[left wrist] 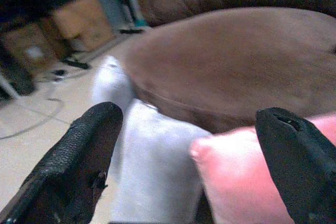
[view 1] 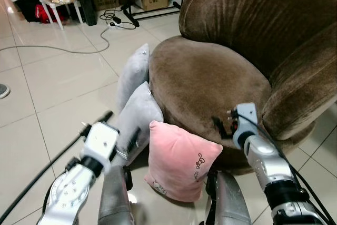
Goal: Move the pillow to the sofa from floor
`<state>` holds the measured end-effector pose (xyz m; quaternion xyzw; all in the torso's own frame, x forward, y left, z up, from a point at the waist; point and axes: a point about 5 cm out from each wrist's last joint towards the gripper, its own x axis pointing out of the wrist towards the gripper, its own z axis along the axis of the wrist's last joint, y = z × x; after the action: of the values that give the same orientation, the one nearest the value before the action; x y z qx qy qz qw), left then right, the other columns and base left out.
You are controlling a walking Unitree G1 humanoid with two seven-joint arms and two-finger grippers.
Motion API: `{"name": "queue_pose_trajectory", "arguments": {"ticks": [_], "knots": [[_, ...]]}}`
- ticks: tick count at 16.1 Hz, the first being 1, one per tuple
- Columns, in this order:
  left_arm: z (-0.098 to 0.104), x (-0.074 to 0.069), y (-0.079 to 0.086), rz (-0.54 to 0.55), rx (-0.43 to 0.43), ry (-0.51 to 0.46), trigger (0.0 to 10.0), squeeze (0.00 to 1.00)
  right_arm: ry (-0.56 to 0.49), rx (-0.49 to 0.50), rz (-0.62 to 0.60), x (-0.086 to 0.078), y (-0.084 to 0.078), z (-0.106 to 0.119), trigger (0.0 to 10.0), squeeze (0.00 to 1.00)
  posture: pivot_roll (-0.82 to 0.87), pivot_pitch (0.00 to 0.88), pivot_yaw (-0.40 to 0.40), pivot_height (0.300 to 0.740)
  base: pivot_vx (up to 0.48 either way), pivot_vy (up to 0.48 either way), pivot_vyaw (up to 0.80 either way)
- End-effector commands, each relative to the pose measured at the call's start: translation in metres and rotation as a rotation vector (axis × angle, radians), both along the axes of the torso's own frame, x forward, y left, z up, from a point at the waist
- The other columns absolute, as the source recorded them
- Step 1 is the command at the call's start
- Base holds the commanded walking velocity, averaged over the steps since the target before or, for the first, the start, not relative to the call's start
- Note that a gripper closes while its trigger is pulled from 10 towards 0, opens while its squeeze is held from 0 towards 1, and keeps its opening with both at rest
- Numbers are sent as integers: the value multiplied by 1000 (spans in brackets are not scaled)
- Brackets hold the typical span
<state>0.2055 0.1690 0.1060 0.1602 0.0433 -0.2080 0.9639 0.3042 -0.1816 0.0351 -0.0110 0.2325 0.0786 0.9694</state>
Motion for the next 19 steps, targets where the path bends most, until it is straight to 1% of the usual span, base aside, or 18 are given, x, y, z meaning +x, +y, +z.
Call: {"name": "queue_pose_trajectory", "arguments": {"ticks": [1, 2, 3, 4, 5, 6, 7, 9, 13, 14, 15, 16, 17, 19], "knots": [[0, -7, -4, -72, 5, 32, 10000, 0, 21, -48, 21, -3, -3, -8, 10000, 1000, 47, 64, -30, 521, 0, 0, 0], [-1, -12, -5, -107, 9, 55, 10000, 0, 22, -58, 46, -5, -3, -12, 10000, 1000, 53, 75, -19, 521, 0, 0, 0], [-2, -21, -8, -162, 10, 95, 10000, 0, 36, -85, 75, -9, -4, -19, 10000, 1000, 64, 92, -13, 521, 0, 0, 0], [-2, -27, -8, -192, 21, 117, 10000, 0, 65, -61, 61, -12, -5, -24, 10000, 1000, 88, 122, -14, 521, 0, 0, 0], [1, -30, -8, -206, 33, 123, 10000, 0, 89, -49, 52, -13, -4, -29, 10000, 1000, 95, 133, -11, 521, 0, 0, 0], [5, -31, -7, -208, 28, 122, 10000, 0, 123, -43, 34, -14, -3, -34, 10000, 1000, 100, 146, -6, 521, 0, 0, 0], [6, -31, -6, -209, 23, 123, 10000, 0, 132, -31, 26, -14, -1, -35, 10000, 1000, 100, 149, -4, 521, 0, 0, 0], [8, -33, -5, -226, 21, 140, 10000, 0, 160, -4, -40, -9, 3, -37, 10000, 1000, 111, 185, -1, 521, 0, 0, 0], [10, -39, -2, -235, 32, 162, 10000, 0, 214, 29, -76, -8, 14, -41, 10000, 1000, 122, 194, 7, 521, 0, 0, 0], [11, -40, -2, -236, 32, 167, 10000, 0, 241, 56, -111, -9, 15, -43, 10000, 1000, 126, 194, 10, 521, 0, 0, 0], [11, -40, -1, -238, 31, 171, 10000, 0, 273, 120, -140, -11, 19, -46, 10000, 1000, 129, 190, 11, 521, 0, 0, 0], [11, -41, -1, -240, 31, 175, 10000, 0, 297, 168, -148, -12, 23, -48, 10000, 757, 129, 190, 11, 521, 0, 0, 0], [11, -41, -1, -243, 34, 177, 10000, 0, 303, 206, -156, -13, 27, -50, 10000, 0, 133, 188, 13, 521, 0, 0, 0], [9, -40, 0, -241, 37, 179, 10000, 0, 295, 249, -173, -13, 35, -49, 10000, 0, 144, 190, 13, 521, 0, 0, 0]]}}
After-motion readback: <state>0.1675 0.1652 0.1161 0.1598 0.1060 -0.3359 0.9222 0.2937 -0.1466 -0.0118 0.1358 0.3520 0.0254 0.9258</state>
